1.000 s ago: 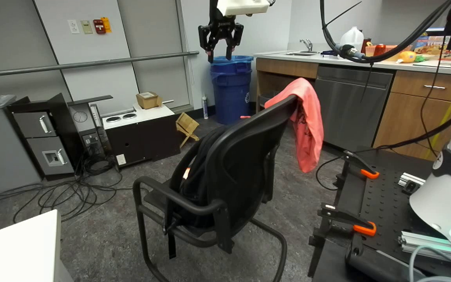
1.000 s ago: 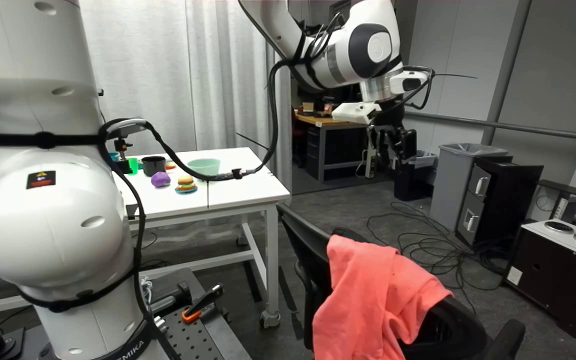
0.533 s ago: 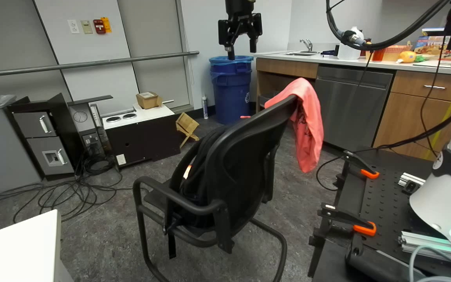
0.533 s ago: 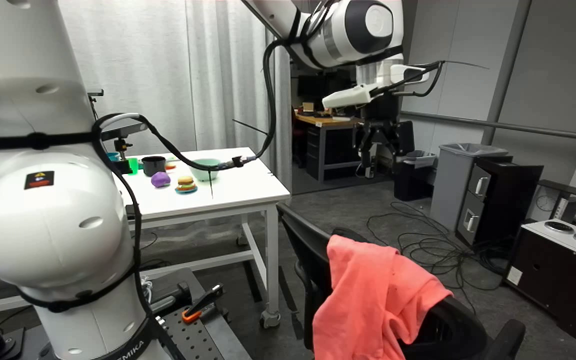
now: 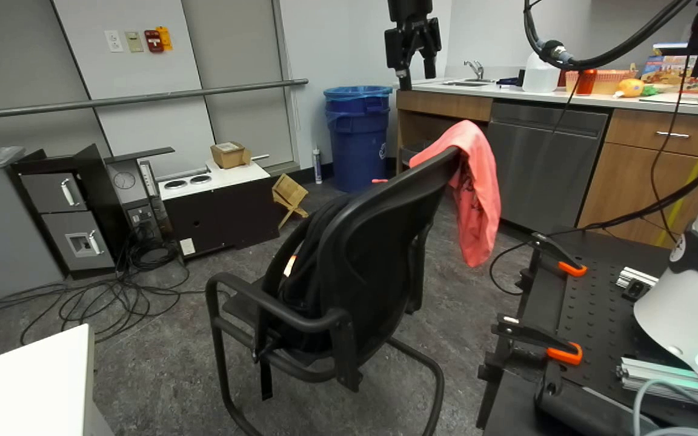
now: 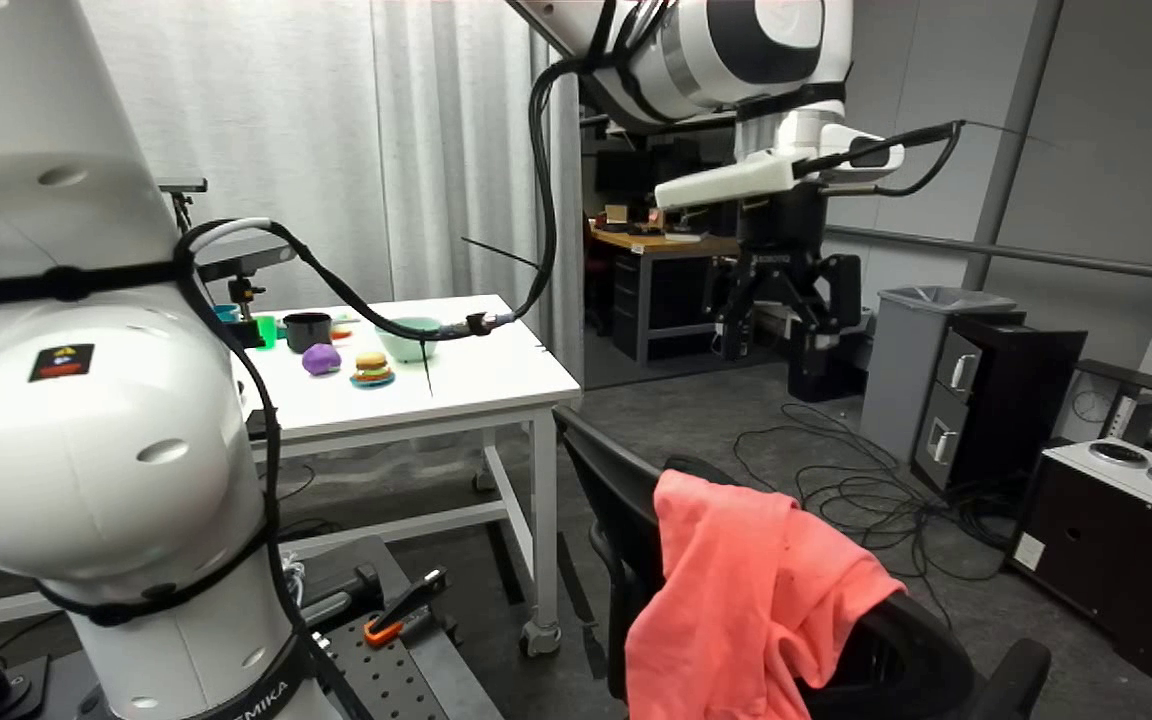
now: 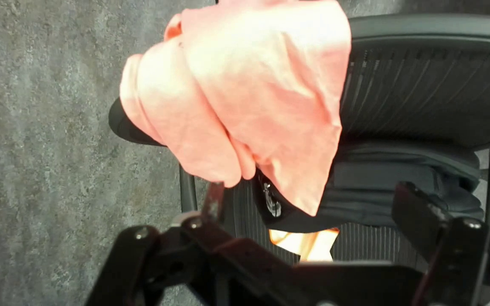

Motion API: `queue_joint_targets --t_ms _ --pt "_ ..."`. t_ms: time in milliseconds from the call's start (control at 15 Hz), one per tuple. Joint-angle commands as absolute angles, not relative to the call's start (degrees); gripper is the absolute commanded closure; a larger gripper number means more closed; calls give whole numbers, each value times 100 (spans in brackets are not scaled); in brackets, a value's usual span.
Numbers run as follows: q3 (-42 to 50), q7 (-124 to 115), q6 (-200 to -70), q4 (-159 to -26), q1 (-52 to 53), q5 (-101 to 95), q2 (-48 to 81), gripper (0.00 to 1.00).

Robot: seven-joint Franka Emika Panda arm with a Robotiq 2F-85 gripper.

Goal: Put the orange cloths on the seat

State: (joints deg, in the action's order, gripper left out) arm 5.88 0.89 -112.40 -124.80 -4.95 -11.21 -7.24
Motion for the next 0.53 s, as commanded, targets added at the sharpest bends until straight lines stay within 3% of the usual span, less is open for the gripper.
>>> queue_joint_targets --t_ms 0,467 --pt "755 679 -11173 -12745 -657 -1155 -868 0" --pt "1029 1286 -11230 -13198 -883 -1239 -870 1"
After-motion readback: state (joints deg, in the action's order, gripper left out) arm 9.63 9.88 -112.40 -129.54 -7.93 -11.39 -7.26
